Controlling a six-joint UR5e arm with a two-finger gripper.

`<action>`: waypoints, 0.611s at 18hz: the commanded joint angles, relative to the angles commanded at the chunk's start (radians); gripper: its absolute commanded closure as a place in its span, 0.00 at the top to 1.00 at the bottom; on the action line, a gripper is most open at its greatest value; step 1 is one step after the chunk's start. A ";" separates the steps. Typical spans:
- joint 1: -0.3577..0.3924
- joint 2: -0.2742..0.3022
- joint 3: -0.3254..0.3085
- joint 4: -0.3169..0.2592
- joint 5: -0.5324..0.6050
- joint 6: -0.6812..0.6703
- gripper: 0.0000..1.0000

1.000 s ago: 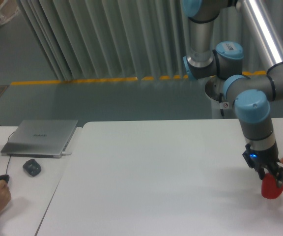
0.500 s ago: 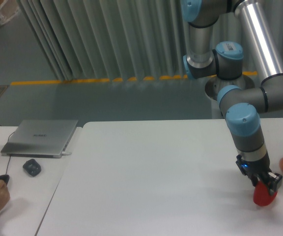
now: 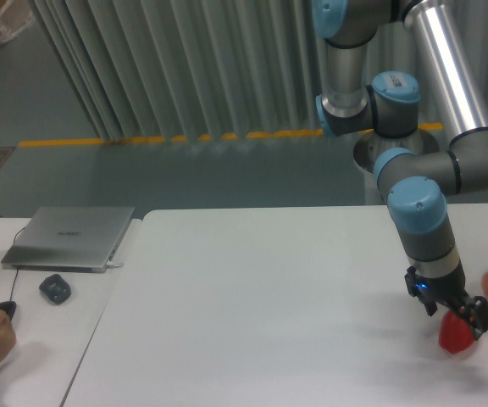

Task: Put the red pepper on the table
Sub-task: 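Set the red bell pepper on the table and open the gripper, then lift the open gripper up away from the red pepper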

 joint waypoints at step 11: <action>0.020 0.129 0.061 -0.262 -0.024 0.554 1.00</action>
